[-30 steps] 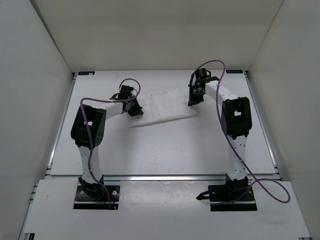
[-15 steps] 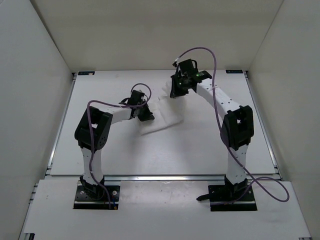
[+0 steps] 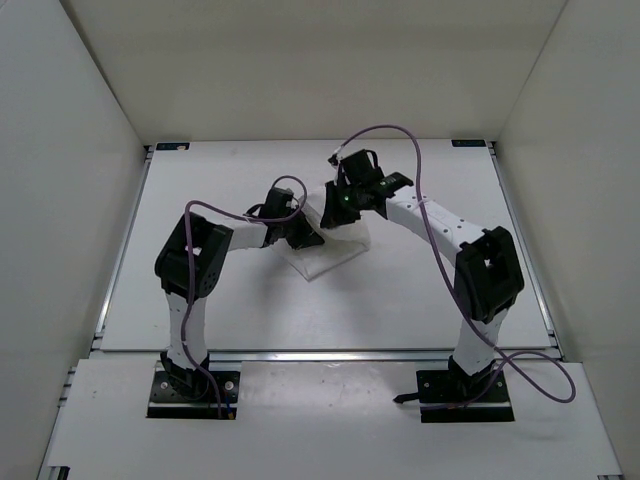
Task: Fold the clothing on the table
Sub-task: Fold the skirt
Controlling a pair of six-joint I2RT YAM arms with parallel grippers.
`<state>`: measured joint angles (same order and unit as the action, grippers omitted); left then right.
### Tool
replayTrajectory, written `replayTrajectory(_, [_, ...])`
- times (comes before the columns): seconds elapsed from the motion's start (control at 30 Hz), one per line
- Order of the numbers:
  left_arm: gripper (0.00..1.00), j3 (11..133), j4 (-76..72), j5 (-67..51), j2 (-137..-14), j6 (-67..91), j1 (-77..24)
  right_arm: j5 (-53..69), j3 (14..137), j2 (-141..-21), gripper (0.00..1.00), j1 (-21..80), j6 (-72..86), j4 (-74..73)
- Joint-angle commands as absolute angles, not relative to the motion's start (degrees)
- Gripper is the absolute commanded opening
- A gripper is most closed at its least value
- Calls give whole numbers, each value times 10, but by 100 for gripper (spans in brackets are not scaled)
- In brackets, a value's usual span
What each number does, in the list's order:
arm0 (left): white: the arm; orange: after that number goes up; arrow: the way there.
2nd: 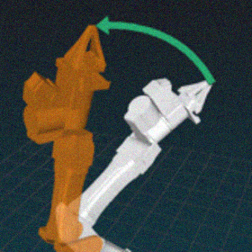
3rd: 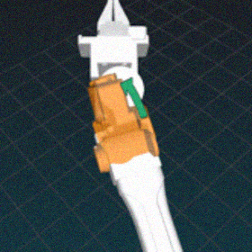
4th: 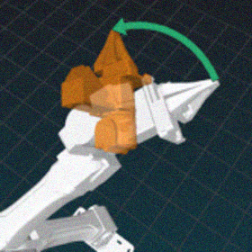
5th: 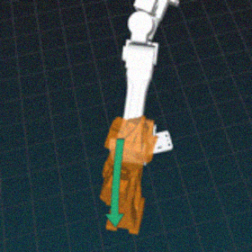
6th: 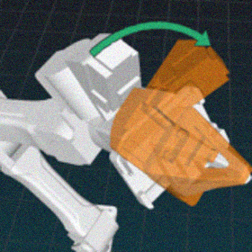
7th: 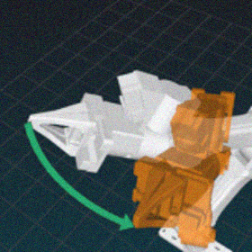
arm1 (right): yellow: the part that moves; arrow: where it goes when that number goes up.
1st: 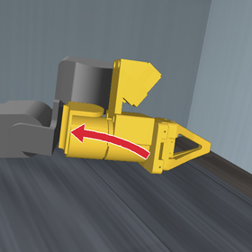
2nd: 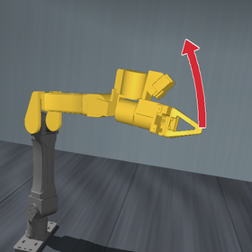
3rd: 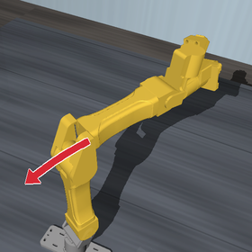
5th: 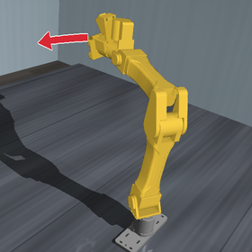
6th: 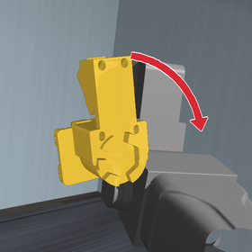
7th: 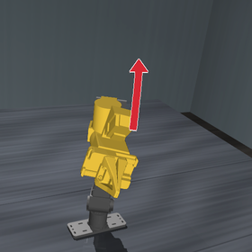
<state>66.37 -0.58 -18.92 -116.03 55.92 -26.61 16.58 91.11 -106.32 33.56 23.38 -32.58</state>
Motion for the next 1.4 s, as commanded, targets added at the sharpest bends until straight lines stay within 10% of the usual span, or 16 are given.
replayTrajectory(0.0, [0,620,-71,-219,-1158,604,-253,199,856,-1009,0,359,275,-265])
replayTrajectory(0.53, [0,474,-141,-318,-933,627,-99,190,831,-1002,0,345,269,-261])
replayTrajectory(1.27, [0,443,-27,-239,-1026,552,-167,196,950,-1151,0,417,273,-250])
replayTrajectory(1.37, [0,433,-40,-252,-1031,554,-158,200,969,-1172,22,420,272,-273])
